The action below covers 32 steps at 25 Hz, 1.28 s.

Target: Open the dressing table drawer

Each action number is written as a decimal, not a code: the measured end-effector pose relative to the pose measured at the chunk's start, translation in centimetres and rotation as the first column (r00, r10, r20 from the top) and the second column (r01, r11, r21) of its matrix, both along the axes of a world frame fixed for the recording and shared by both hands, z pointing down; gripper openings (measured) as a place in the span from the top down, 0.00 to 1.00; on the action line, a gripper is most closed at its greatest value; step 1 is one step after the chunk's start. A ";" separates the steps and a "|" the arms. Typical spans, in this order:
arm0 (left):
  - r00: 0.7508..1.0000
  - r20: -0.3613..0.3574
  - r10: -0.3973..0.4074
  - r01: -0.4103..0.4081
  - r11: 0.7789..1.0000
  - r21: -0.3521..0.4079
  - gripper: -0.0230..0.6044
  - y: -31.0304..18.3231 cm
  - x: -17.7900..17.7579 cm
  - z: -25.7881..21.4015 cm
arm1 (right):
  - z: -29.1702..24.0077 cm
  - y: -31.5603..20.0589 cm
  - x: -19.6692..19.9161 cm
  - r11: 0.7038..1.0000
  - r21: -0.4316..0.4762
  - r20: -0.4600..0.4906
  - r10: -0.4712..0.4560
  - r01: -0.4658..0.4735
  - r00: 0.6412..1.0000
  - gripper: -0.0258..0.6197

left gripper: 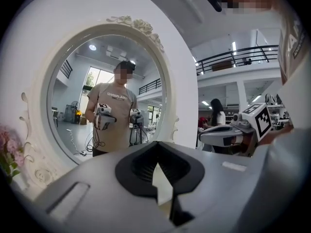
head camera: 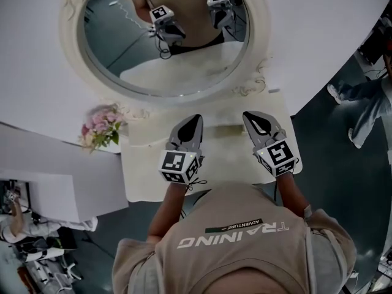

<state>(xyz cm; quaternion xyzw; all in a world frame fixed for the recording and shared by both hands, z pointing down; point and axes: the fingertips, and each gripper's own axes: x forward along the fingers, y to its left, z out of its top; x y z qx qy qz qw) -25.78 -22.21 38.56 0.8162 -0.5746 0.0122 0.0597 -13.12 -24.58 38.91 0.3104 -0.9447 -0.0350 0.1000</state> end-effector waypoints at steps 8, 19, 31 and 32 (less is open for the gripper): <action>0.999 0.031 -0.038 0.035 0.994 0.102 0.93 -0.5 -1.4 -4.0 | -4.0 -0.4 -0.5 0.998 0.064 0.078 -0.006 0.001 0.997 0.96; 0.999 0.015 -0.040 0.038 0.994 0.102 0.93 -0.6 -1.6 -4.3 | -5.0 -0.4 0.2 1.000 0.022 0.175 0.008 -0.012 0.985 0.96; 1.000 -0.002 -0.025 0.025 0.997 0.070 0.93 -0.3 -0.7 -2.9 | -3.8 0.2 0.5 1.000 0.011 0.133 0.014 -0.016 0.991 0.96; 1.000 -0.003 -0.022 0.022 0.998 0.066 0.93 -0.4 -0.7 -2.8 | -3.6 0.2 0.5 1.000 0.009 0.132 0.014 -0.016 0.991 0.96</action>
